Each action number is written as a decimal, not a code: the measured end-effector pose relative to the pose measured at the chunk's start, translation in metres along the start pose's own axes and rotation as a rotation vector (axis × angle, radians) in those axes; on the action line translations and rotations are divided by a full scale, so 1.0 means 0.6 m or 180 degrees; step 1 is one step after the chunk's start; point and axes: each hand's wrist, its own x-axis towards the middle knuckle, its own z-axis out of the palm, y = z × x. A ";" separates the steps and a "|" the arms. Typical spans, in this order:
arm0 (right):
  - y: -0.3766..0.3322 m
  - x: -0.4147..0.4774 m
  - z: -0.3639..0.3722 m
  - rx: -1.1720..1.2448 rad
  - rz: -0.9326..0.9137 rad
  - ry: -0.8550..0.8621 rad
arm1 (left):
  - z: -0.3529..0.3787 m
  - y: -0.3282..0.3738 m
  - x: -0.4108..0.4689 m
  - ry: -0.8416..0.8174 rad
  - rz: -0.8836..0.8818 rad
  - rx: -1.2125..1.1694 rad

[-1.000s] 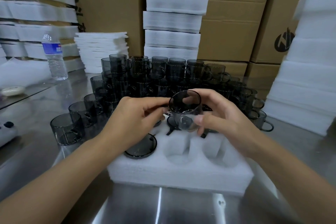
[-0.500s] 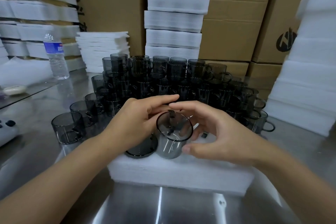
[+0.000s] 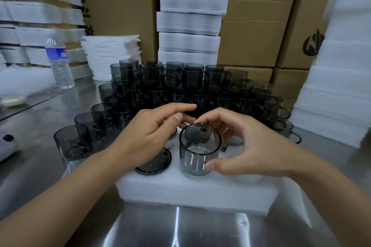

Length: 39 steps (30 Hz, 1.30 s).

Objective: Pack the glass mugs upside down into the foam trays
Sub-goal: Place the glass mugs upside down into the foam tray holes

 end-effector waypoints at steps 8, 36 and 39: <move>0.007 0.003 0.000 -0.0115 0.0177 -0.0146 | -0.004 0.000 -0.001 -0.0262 -0.0035 -0.0215; 0.021 0.008 0.001 -0.0558 0.0337 -0.0544 | -0.002 -0.003 0.000 -0.0380 0.0115 0.0169; 0.025 0.012 0.004 -0.0573 0.0360 -0.0497 | -0.003 0.000 0.000 -0.0419 0.0138 0.0175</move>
